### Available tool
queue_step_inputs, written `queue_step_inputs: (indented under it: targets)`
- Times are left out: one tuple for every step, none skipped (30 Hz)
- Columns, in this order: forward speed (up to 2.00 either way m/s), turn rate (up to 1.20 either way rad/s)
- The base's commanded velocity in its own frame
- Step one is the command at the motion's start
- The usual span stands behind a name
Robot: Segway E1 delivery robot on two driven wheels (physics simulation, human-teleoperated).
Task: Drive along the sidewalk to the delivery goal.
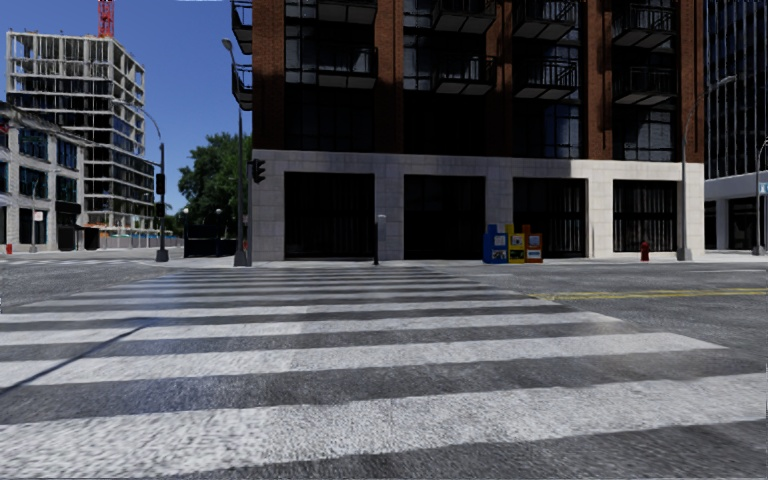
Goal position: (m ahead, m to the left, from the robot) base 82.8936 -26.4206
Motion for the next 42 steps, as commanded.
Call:
queue_step_inputs:
  targets:
    - [1.74,0.29]
    - [1.74,0.29]
    - [1.74,0.2]
    - [1.74,0.15]
    - [1.74,0.05]
    - [1.74,0.05]
    - [1.74,0.0]
    - [1.74,0.0]
    - [1.74,0.0]
    - [1.74,0.0]
    - [1.74,0.0]
    - [1.74,0.0]
    - [1.74,0.0]
    - [1.74,0.0]
    - [1.74,0.0]
    - [1.74,0.0]
    - [1.74,0.0]
    - [1.74,0.0]
    - [1.74,0.0]
    - [1.74,0.0]
    - [1.74,0.0]
    - [1.74,0.0]
    - [1.74,0.0]
    - [1.74,0.0]
    - [1.74,0.01]
    - [1.74,0.05]
    - [1.74,0.09]
    - [1.74,0.13]
    - [1.74,0.13]
    - [1.74,0.17]
    - [1.74,0.19]
    - [1.74,0.2]
    - [1.74,0.2]
    - [1.74,0.21]
    - [1.74,0.21]
    - [1.74,0.21]
    - [1.74,0.21]
    - [1.74,0.21]
    - [1.74,0.21]
    - [1.74,0.21]
    - [1.74,0.21]
    - [1.74,0.21]
